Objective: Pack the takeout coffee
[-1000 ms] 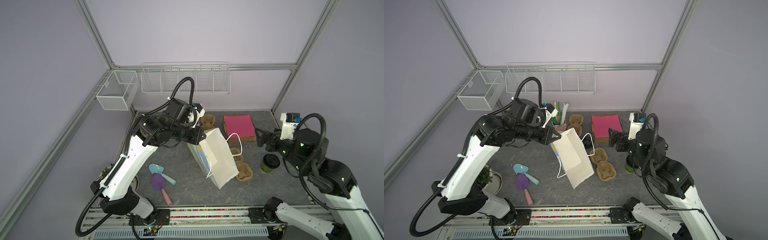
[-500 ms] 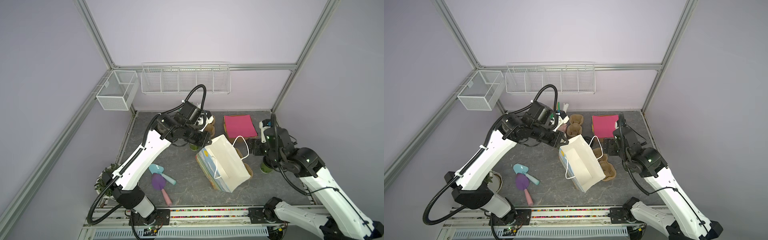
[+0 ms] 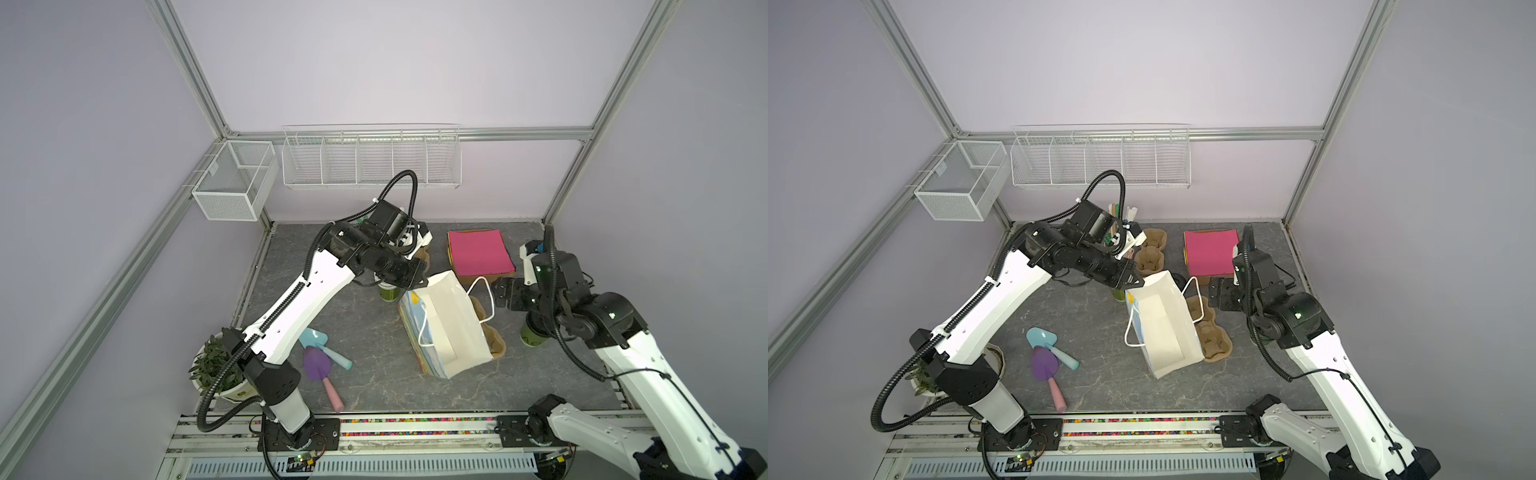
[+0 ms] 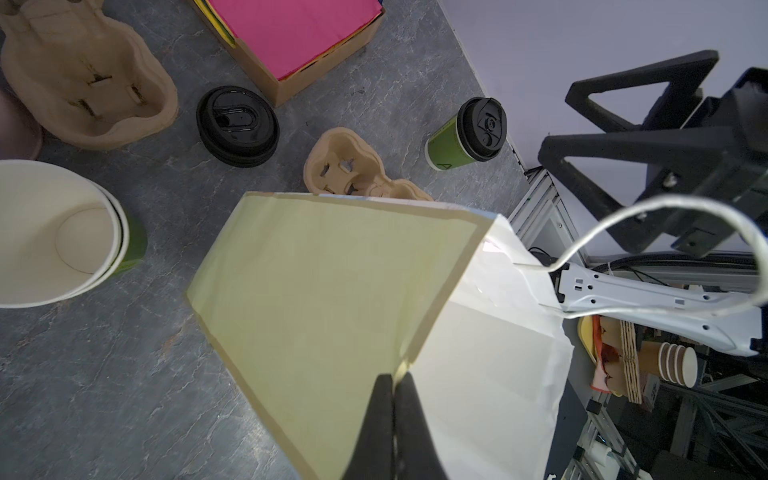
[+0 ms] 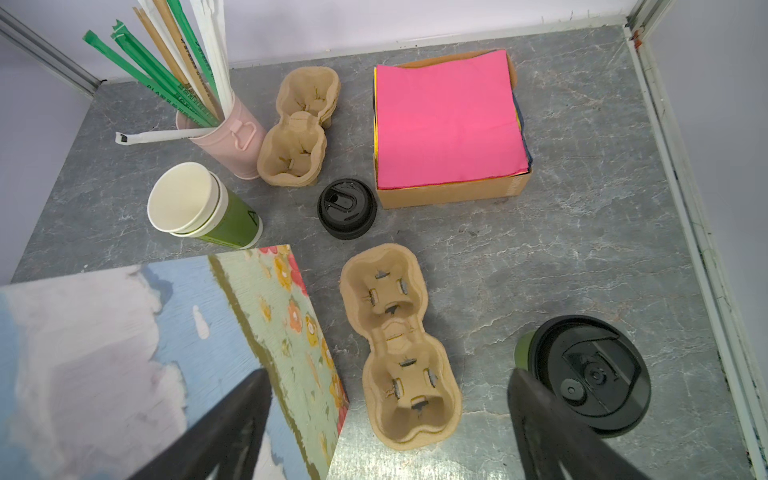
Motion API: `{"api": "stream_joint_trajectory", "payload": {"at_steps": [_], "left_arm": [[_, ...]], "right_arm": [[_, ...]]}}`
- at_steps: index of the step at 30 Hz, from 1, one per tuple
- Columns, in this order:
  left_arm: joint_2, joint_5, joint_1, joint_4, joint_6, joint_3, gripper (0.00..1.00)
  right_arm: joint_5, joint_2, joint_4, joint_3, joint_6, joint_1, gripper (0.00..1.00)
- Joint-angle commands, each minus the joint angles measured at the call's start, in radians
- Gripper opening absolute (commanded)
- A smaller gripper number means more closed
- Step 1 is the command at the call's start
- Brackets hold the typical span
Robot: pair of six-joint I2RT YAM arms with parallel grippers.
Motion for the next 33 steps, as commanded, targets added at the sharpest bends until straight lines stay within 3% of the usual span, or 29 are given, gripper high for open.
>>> {"api": "stream_joint_trajectory", "payload": {"at_steps": [1,4,11,18,22,25,28,33], "left_arm": [[0.08,0.047,0.021,-0.067,0.048,0.093,0.03],[0.118,0.066,0.034,-0.083,0.05,0.163,0.19],[0.196,0.07,0.08,-0.126,0.057,0.311,0.36],[0.133,0.031,0.136,-0.121,0.037,0.39,0.44],[-0.049,-0.027,0.145,-0.034,0.017,0.208,0.49],[-0.24,-0.031,0.144,0.116,-0.02,-0.036,0.51],[-0.427,-0.011,0.144,0.298,-0.079,-0.282,0.68],[-0.516,0.037,0.144,0.334,-0.109,-0.412,0.7]], "right_arm": [[-0.037,0.013,0.019,-0.016,-0.009,-0.017,0.91],[-0.055,0.026,0.02,-0.026,-0.013,-0.035,0.91],[-0.093,0.042,0.048,-0.051,-0.015,-0.07,0.91],[-0.102,0.043,0.065,-0.065,-0.014,-0.087,0.91],[-0.12,0.006,0.098,-0.061,-0.023,-0.093,0.91],[-0.227,-0.017,0.148,-0.042,-0.054,-0.094,0.92],[-0.309,-0.052,0.225,-0.026,-0.059,-0.093,0.92],[-0.402,-0.039,0.295,0.024,-0.052,-0.092,0.95]]}}
